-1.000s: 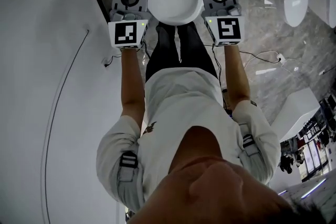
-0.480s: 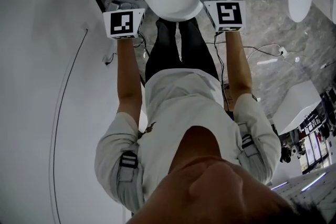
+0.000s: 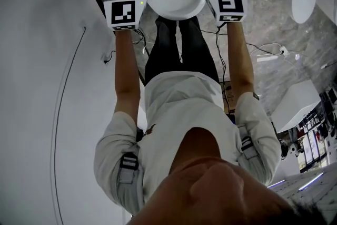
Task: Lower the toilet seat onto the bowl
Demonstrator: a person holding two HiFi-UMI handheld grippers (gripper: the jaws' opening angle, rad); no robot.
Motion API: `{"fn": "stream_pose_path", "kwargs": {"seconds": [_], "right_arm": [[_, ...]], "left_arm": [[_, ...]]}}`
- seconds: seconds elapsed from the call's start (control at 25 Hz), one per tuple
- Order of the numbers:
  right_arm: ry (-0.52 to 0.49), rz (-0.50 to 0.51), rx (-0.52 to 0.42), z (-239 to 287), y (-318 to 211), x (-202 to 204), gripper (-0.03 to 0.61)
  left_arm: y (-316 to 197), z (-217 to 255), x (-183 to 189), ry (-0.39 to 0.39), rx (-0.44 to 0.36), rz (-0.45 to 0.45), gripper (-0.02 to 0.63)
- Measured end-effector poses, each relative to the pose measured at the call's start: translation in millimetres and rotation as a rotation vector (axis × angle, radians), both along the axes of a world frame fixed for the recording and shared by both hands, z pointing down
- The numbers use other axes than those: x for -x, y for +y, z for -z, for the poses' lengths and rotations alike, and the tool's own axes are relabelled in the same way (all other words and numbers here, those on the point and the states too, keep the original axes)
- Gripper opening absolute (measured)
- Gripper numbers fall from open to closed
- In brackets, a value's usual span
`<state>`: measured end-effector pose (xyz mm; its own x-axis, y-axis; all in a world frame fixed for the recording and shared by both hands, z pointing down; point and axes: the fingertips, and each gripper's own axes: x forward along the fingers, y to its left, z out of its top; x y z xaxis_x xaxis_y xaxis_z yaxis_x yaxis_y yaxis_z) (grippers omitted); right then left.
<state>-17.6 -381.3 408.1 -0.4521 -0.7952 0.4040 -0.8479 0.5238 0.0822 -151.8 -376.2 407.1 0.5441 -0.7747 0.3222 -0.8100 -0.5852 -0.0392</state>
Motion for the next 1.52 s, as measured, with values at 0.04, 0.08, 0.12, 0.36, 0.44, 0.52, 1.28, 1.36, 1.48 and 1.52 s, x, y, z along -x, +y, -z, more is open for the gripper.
{"fn": "stream_pose_path", "kwargs": {"seconds": [0.04,0.08,0.12,0.36,0.44,0.52,1.28,1.36,1.48,1.52], "right_arm": [[0.005,0.002,0.002,-3.1,-2.0,-0.4,0.081],[0.009,0.004,0.004,-6.1,-4.5,-0.6,0.084],[0.014,0.007,0.006,-9.1,-7.4,-0.6,0.089],[0.043,0.038,0.028,-27.0,-24.1,4.7,0.123],[0.043,0.05,0.041,-33.4,-28.9,8.2,0.13],[0.057,0.059,0.042,-39.8,-34.2,10.9,0.135],[0.223,0.159,-0.011,-72.5,-56.9,29.3,0.202],[0.215,0.15,-0.014,-71.4,-55.5,28.1,0.202],[0.195,0.13,-0.019,-71.0,-53.1,26.1,0.202],[0.189,0.124,-0.02,-71.1,-52.0,25.8,0.202]], "left_arm": [[-2.0,-3.2,-0.5,-0.005,0.002,0.0,0.025],[-4.4,-6.1,-1.0,-0.01,0.004,0.001,0.025],[-7.6,-8.5,-1.7,-0.013,0.003,0.003,0.025],[-22.0,-20.6,-8.7,-0.03,0.007,-0.011,0.025],[-24.4,-24.4,-10.4,-0.027,0.011,-0.016,0.026],[-27.3,-29.6,-11.1,-0.036,0.014,-0.017,0.026],[-30.1,-43.1,-14.9,-0.053,0.021,-0.051,0.137],[-29.8,-42.6,-14.5,-0.055,0.022,-0.048,0.137],[-28.9,-42.6,-13.1,-0.058,0.021,-0.043,0.138],[-28.2,-43.0,-12.4,-0.058,0.02,-0.041,0.138]]}}
